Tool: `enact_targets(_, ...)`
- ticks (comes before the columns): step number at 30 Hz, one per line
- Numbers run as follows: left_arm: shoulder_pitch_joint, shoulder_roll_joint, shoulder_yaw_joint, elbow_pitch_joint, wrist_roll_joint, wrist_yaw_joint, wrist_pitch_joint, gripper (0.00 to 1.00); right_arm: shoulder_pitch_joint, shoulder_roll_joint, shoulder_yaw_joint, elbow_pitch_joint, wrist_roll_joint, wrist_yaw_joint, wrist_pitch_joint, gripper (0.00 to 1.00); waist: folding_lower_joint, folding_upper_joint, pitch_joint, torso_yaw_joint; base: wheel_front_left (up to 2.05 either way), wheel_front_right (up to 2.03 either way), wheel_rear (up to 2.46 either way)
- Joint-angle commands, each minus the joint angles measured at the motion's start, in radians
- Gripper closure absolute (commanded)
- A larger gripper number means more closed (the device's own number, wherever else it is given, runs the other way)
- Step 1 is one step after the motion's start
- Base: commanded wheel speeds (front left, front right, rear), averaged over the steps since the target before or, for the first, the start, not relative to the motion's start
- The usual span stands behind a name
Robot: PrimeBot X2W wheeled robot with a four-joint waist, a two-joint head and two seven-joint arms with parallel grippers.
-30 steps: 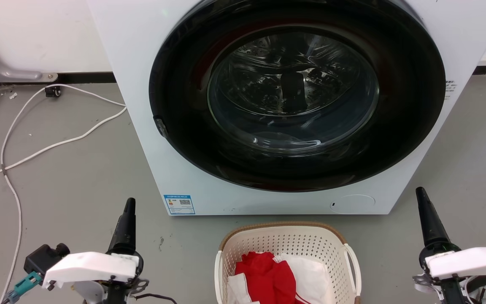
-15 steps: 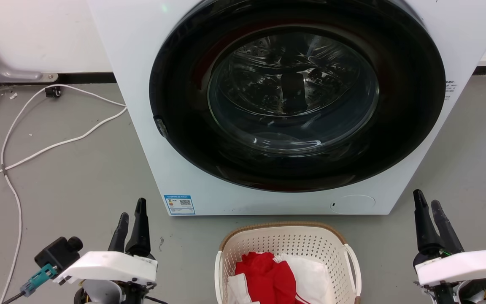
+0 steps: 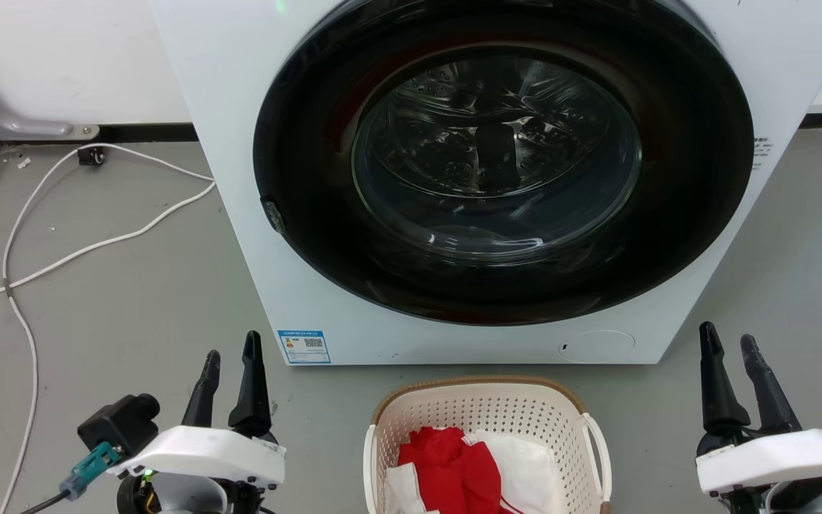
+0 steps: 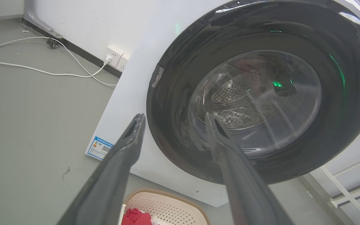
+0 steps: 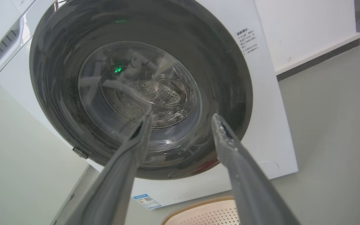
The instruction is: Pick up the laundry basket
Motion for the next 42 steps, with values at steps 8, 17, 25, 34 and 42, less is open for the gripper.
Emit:
enact_targets(8,0.007,0.004,-0.019,-0.019,0.103,0.005,-0.03,0.0,0.012,-0.006,-0.002,-0.034,-0.107,0.0,-0.03,0.0,0.0,0.0,0.001,0.001,0.0,0.0,0.0)
enact_targets(17,0.016,0.005,-0.035,-0.022,0.192,0.009,-0.053,0.0,0.025,-0.006,0.002,-0.049,-0.188,0.0,-0.054,0.0,0.0,0.0,0.001,0.0,0.0,0.0,0.0)
enact_targets(25,0.021,0.005,-0.052,-0.021,0.267,0.012,-0.073,0.0,0.037,-0.007,0.002,-0.063,-0.27,0.0,-0.073,0.0,0.0,0.0,0.001,0.0,0.0,0.0,0.0)
enact_targets(34,0.028,0.005,-0.068,-0.016,0.34,0.014,-0.094,0.0,0.049,-0.007,-0.001,-0.073,-0.351,0.0,-0.093,0.0,0.0,0.0,0.0,0.0,0.0,0.0,0.0)
enact_targets(42,0.035,0.005,-0.081,-0.006,0.399,0.018,-0.111,0.0,0.057,-0.007,-0.001,-0.076,-0.401,0.0,-0.11,0.0,0.0,0.0,-0.002,-0.002,0.0,0.0,0.0)
